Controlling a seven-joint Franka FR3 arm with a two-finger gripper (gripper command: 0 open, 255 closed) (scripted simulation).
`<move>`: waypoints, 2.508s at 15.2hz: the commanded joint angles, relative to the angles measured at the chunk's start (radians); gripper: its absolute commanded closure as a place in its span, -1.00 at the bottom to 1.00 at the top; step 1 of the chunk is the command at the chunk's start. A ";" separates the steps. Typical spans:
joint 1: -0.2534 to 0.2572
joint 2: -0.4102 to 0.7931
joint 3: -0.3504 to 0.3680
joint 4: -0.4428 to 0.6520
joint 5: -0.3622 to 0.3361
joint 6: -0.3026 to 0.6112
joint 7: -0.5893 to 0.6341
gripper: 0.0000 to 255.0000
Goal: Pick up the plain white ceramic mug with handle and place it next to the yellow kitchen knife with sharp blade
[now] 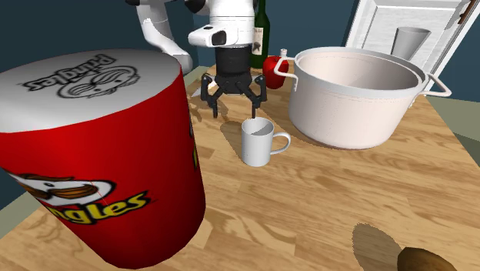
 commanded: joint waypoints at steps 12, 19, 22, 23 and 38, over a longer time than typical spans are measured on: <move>0.021 0.120 -0.002 0.048 -0.051 0.073 0.063 -1.00; 0.021 0.120 -0.002 0.048 -0.051 0.073 0.063 1.00; 0.021 0.120 -0.002 0.048 -0.051 0.073 0.063 1.00; 0.021 0.120 -0.002 0.048 -0.051 0.073 0.063 1.00; 0.029 0.125 0.002 0.202 -0.046 -0.076 0.048 1.00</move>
